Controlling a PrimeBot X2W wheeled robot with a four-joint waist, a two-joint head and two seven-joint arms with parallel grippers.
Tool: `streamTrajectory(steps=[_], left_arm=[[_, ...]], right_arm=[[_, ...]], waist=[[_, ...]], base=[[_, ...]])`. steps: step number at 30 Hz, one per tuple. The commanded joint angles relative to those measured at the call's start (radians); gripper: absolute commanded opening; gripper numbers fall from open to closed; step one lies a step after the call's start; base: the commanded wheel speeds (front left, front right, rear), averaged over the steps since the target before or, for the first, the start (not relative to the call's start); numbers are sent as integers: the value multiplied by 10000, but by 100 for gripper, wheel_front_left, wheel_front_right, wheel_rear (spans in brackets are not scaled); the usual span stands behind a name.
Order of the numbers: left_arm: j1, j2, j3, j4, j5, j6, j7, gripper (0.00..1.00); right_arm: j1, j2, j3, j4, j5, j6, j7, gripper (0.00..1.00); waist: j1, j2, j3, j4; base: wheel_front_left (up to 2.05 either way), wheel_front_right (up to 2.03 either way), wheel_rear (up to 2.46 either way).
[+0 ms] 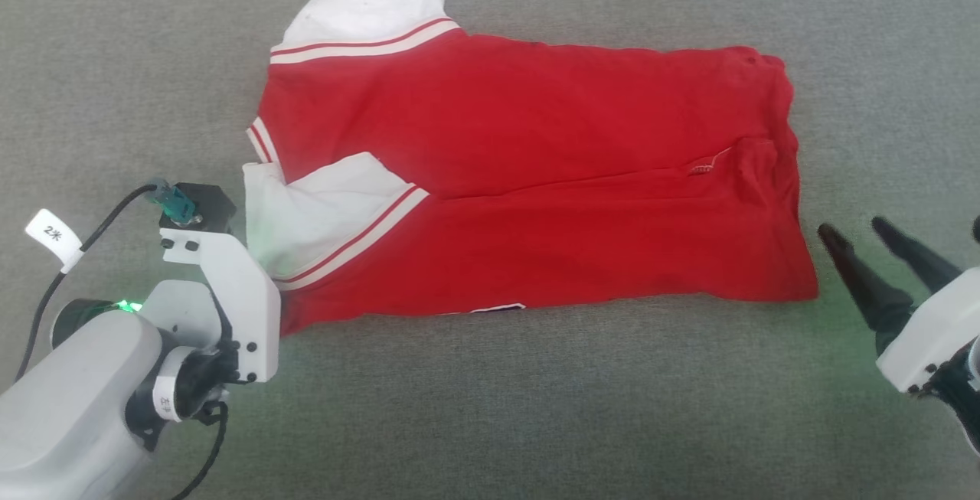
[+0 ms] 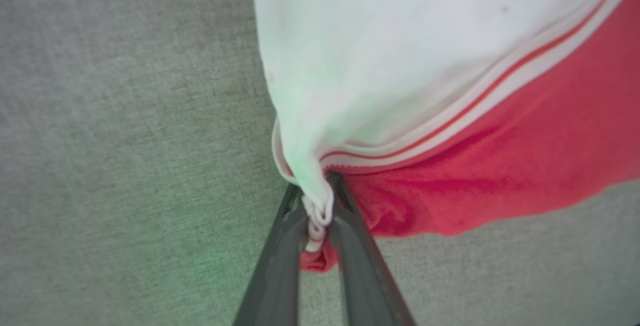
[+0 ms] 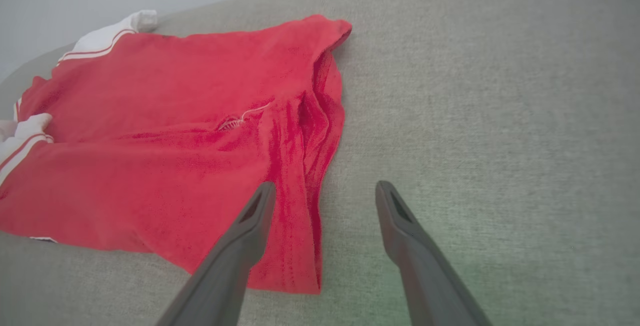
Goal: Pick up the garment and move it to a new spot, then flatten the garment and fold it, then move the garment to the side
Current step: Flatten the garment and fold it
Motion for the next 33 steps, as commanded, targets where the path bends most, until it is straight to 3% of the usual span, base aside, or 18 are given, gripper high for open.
streamTrajectory(steps=[1, 13, 19, 21, 26, 33], left_arm=[[269, -67, -200, 311, 24, 24, 23, 0], [58, -548, -489, 204, 196, -207, -150, 0], [-82, -906, -557, 343, 237, -328, -313, 0], [-109, -977, -564, 408, 242, -377, -383, 0], [-129, -966, -499, 532, 180, -465, -478, 0], [-66, -463, -237, 91, 53, -277, -306, 0]], right_arm=[[96, 59, 17, -2, 135, -4, 321, 100], [-171, 317, 28, 605, -226, -4, 2867, 100], [-585, 426, 815, 1596, -441, -3, 3777, 100], [-687, 385, 1176, 1794, -363, -1, 4007, 0], [-902, -46, 1286, 1965, -220, -4, 4050, 0], [-996, -636, 991, 1395, 207, -11, 4215, 0]], waist=[[0, -1, -10, 88], [0, -1, 109, 686], [0, -1, 226, 875], [0, -1, 242, 914], [0, -1, 207, 965], [0, -1, 105, 978]], base=[[0, 0, 0], [0, 0, 0], [0, 0, 0], [0, 0, 0], [0, 0, 0], [0, 0, 0]])
